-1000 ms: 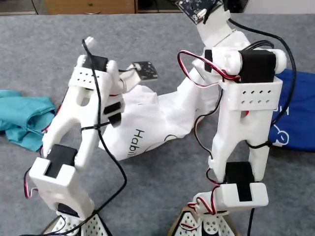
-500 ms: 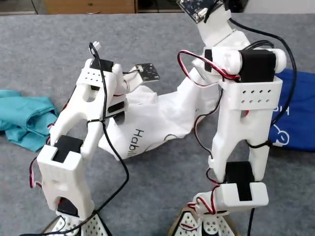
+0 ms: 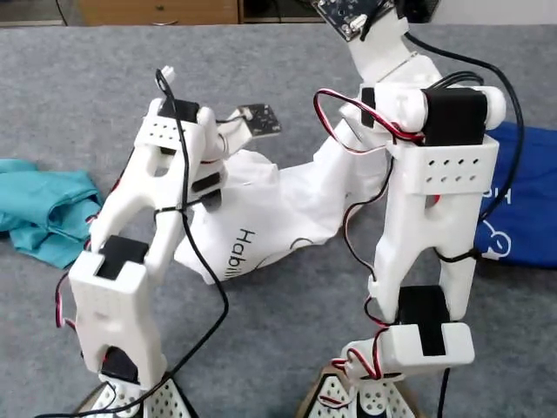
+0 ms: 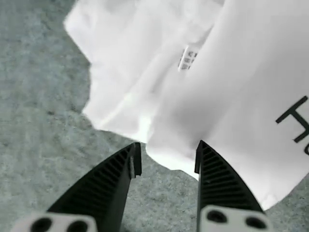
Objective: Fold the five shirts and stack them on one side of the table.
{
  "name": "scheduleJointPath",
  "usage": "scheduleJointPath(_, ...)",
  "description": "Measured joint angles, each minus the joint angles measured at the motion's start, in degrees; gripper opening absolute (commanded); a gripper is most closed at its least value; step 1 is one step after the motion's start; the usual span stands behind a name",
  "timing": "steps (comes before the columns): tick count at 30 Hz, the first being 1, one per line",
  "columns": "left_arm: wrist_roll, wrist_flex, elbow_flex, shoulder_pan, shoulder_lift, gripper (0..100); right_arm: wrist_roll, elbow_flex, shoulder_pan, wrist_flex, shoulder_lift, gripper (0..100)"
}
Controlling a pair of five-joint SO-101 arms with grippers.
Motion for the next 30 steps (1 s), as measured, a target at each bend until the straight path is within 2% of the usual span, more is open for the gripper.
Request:
scheduleJointPath(5, 0.00, -0.53, 0.00, 0.00, 4.40, 17, 0.00, 0.00, 0.00, 0.00, 0.00, 0.2)
scheduleJointPath(9, 0.00, -0.44, -0.79, 0.00, 4.31, 1, 0.00, 0.00, 0.00, 0.00, 0.00, 0.2)
scheduleJointPath(18, 0.00, 0.09, -2.73, -0.62, 4.31, 2, 0.00, 0.00, 0.00, 0.00, 0.00, 0.2)
scheduleJointPath(24, 0.00, 7.82, -9.14, -2.46, -0.53, 2, 0.00, -1.23, 0.00, 0.00, -0.09, 0.2)
scheduleJointPath(30, 0.00, 12.57, -18.46, -7.30, -8.79, 2, 0.00, -10.29, 1.85, 0.00, -2.46, 0.2)
